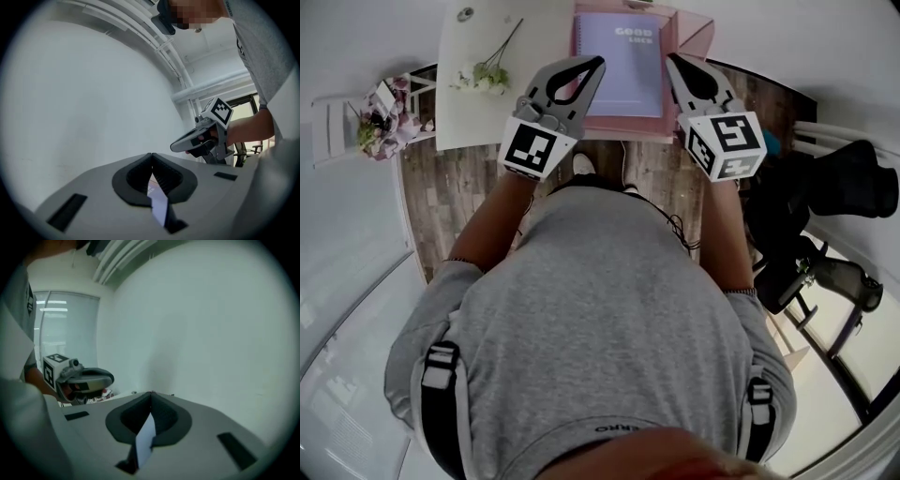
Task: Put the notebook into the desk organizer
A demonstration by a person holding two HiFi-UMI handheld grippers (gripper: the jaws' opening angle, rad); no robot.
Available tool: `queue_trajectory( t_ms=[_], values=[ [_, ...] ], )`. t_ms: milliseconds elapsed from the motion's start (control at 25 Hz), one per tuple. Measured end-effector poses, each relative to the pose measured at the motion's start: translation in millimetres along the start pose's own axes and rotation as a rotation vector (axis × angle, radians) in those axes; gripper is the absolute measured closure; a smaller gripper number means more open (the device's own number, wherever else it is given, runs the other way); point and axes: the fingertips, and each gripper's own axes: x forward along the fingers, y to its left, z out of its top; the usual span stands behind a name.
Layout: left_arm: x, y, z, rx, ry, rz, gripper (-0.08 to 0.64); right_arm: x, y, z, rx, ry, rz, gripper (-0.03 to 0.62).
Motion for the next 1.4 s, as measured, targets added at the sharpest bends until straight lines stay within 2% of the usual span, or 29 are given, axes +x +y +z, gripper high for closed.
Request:
queue_trajectory(
  t_ms=[200, 440, 560, 840, 1000, 1200, 1400],
  values=[
    [-7, -24, 12, 0.018, -0.003, 0.022, 0.540, -45, 18, 11, 0.007, -0.181, 0.078, 0.586],
    [-28, -66, 23, 0.017, -0.001, 0.063, 0.540, -91, 42, -6, -0.019, -0.262, 0.131, 0.586],
    [-37, -86, 24, 0.020, 0.006, 0.082, 0.540, -109, 53, -16, -0.019, -0.284, 0.159, 0.586],
    [-58, -119, 28, 0.032, 0.004, 0.104, 0.540, -139, 66, -30, -0.039, -0.316, 0.127, 0.586],
    [-67, -129, 29, 0.027, 0.006, 0.112, 0.540, -149, 74, -23, -0.027, -0.346, 0.121, 0.586],
    [-76, -144, 29, 0.027, 0.008, 0.111, 0.540, -164, 83, -37, -0.064, -0.320, 0.137, 0.586],
    [-79, -153, 35, 0.035, 0.001, 0.105, 0.540, -173, 90, -32, -0.058, -0.343, 0.139, 0.586]
  ],
)
